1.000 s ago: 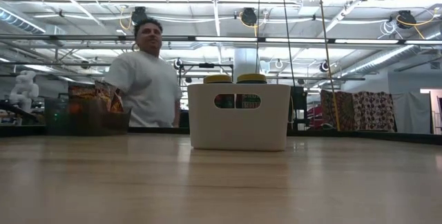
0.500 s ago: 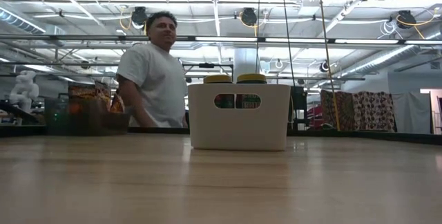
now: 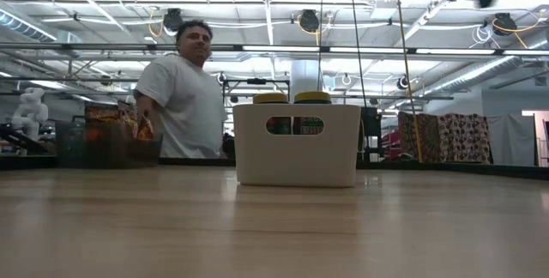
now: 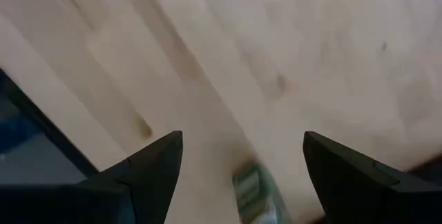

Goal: Sort spices by type
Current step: Put the green spice bottle into the bottom white bin

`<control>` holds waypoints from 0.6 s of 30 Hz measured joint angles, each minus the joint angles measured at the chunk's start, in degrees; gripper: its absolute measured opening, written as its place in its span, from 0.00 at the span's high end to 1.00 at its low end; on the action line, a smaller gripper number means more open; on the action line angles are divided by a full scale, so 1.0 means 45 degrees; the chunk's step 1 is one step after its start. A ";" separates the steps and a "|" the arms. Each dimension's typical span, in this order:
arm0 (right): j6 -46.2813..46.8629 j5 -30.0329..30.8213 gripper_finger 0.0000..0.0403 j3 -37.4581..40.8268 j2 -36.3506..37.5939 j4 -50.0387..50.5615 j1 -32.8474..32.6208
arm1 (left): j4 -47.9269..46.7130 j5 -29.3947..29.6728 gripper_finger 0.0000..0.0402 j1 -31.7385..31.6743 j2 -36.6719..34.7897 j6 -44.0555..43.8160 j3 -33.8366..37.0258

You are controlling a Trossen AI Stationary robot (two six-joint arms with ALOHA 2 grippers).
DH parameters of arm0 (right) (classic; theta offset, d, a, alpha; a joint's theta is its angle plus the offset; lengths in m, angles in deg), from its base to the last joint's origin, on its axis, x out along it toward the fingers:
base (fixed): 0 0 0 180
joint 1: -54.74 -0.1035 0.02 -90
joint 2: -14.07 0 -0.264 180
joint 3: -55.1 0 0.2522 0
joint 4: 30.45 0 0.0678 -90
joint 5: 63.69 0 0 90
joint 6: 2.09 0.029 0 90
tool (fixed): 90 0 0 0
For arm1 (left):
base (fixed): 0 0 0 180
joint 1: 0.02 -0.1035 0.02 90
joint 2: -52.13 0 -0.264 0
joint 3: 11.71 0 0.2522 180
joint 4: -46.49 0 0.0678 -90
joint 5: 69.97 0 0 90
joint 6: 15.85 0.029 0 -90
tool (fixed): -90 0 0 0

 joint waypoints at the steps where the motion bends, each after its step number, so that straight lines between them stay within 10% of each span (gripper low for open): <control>1: 0.0104 -0.0248 0.30 0.0068 0.0000 0.0052 -0.0123 | 0.0089 -0.0249 0.24 -0.0160 -0.0022 0.0237 0.0000; 18: 0.3572 -0.1088 0.19 0.1924 0.1601 0.0520 -0.1850 | 0.0974 -0.1886 0.24 -0.2278 -0.0120 0.3319 0.0010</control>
